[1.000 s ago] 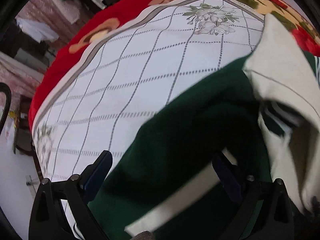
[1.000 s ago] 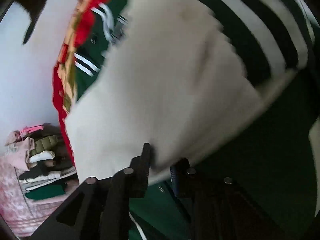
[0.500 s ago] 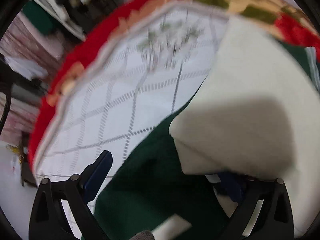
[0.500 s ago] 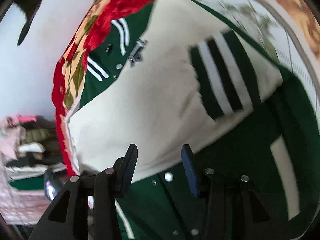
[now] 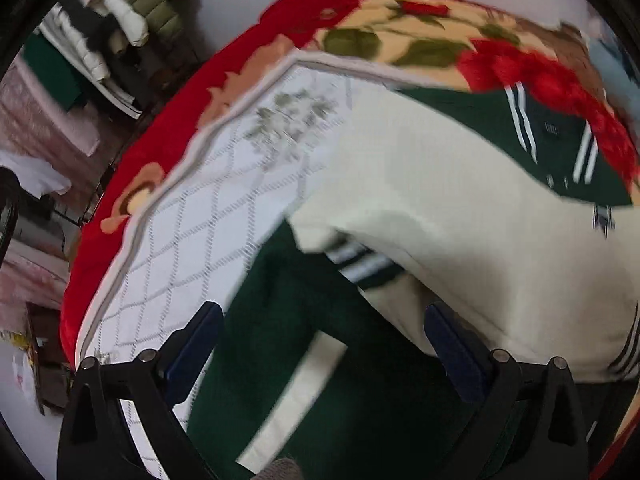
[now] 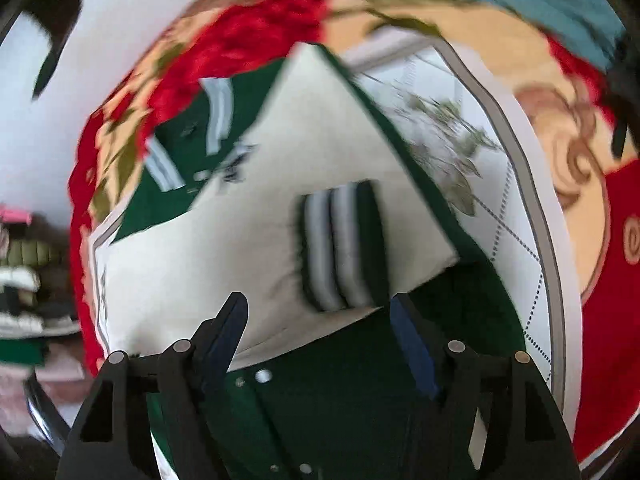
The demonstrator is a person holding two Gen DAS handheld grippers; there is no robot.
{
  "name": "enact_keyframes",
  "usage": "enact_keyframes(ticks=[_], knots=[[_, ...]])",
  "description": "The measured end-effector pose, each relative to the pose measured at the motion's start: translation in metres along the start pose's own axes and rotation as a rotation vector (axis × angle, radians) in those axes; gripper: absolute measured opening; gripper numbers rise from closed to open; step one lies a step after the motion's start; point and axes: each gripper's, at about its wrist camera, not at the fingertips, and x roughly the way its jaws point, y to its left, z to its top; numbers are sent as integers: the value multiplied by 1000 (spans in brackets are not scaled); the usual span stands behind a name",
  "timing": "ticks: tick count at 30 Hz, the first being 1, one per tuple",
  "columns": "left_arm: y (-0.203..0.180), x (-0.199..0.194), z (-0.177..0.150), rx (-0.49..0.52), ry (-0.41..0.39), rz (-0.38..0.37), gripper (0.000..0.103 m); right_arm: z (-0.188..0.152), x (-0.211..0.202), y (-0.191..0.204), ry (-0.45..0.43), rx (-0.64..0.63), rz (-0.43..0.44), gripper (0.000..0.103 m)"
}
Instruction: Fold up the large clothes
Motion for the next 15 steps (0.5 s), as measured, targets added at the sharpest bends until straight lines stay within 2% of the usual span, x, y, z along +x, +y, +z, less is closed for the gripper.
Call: enact_keyframes(ticks=[2, 3, 4, 5, 6, 9, 11, 12, 14, 15], knots=[[-10, 11, -6, -12, 29, -19, 103, 13, 23, -18, 52, 76, 18, 76], [-14, 18, -7, -18, 41, -22, 103, 20, 38, -22, 86, 100, 46, 69], [-20, 21, -8, -24, 44, -22, 103, 26, 52, -23, 110, 108, 67, 57], [-25, 20, -8, -26, 41, -20, 103, 31, 56, -20, 91, 89, 34, 26], [-29, 20, -8, -26, 38, -20, 103, 35, 57, -16, 65, 63, 7, 11], [-35, 12, -7, -26, 12, -28, 103, 50, 30, 1, -124, 1, -69, 8], [-39, 6, -6, -16, -1, -35, 103, 65, 21, 5, -191, -25, -121, 8], [-41, 3, -7, -9, -2, -42, 103, 70, 23, 4, -170, -27, -111, 9], [-45, -4, -7, 9, -3, -56, 103, 76, 30, 0, -59, -27, -52, 9], [-47, -10, -8, 19, -6, -74, 103, 74, 27, -2, -43, -34, -34, 12]])
